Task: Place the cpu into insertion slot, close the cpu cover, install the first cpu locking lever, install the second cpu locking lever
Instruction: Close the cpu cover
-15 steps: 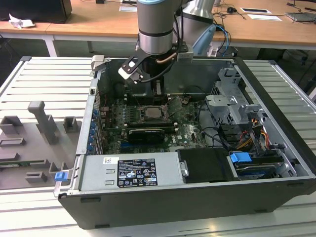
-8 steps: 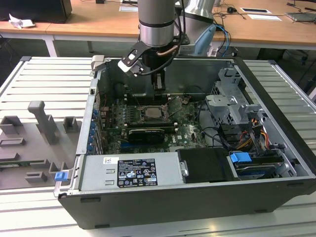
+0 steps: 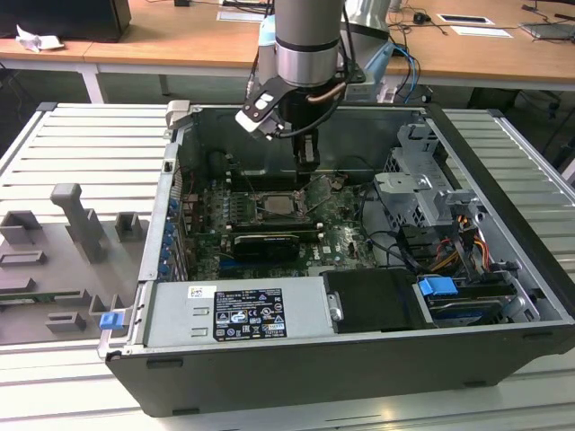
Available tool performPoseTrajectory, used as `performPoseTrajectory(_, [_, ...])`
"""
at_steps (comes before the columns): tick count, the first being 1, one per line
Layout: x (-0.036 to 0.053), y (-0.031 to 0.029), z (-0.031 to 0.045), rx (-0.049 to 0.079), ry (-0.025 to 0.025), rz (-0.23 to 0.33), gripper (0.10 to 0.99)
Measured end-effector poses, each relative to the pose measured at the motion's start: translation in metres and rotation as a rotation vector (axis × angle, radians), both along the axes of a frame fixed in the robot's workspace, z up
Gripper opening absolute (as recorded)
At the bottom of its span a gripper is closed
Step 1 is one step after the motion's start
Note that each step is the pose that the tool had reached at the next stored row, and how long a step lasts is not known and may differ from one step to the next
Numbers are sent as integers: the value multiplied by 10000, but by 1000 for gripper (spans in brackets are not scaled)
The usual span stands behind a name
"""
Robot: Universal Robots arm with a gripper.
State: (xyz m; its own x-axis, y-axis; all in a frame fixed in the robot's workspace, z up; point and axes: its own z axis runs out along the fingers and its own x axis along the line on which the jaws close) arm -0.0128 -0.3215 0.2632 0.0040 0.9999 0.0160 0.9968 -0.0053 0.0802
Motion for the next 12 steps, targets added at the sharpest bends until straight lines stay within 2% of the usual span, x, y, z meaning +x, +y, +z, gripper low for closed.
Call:
performPoseTrajectory(3, [5,1,36,4,-1,-2,106])
performPoseTrajectory(12, [82,1,36,4,-1,-1,106])
